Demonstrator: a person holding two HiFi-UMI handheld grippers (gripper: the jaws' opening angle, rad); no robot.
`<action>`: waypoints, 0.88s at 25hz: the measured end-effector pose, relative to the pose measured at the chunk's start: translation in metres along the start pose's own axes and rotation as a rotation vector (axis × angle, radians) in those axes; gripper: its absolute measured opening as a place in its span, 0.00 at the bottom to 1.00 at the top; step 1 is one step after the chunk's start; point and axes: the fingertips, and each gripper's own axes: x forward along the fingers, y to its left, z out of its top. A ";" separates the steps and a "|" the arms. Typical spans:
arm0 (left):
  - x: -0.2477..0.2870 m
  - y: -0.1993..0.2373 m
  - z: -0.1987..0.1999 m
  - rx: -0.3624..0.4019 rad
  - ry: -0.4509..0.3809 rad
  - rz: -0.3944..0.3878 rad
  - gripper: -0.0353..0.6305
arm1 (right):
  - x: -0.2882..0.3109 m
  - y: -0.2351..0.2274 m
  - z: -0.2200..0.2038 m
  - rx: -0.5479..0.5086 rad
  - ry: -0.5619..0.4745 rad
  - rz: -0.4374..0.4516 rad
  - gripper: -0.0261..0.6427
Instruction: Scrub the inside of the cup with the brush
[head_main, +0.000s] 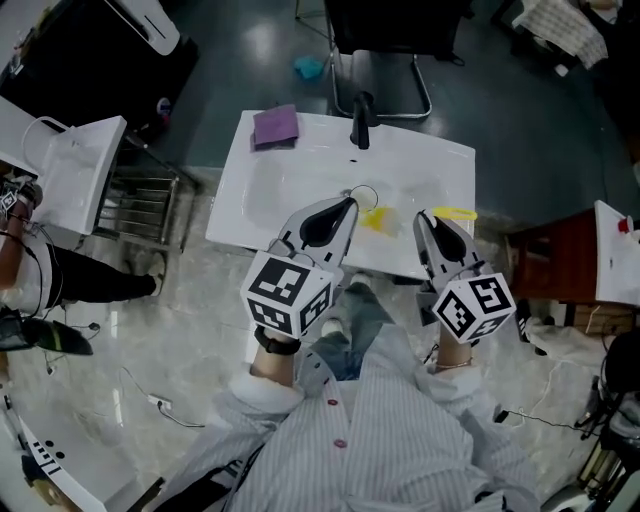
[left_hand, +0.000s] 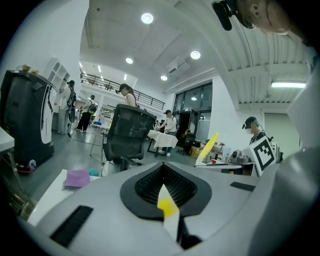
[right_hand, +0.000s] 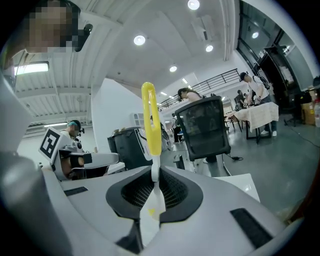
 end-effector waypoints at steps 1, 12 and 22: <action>0.010 0.005 0.003 0.000 -0.001 0.005 0.07 | 0.007 -0.008 0.004 0.001 0.002 0.004 0.12; 0.092 0.038 0.035 -0.004 -0.005 0.071 0.07 | 0.068 -0.073 0.048 -0.005 0.019 0.072 0.12; 0.113 0.056 0.025 -0.019 0.030 0.105 0.07 | 0.089 -0.090 0.047 0.014 0.052 0.112 0.12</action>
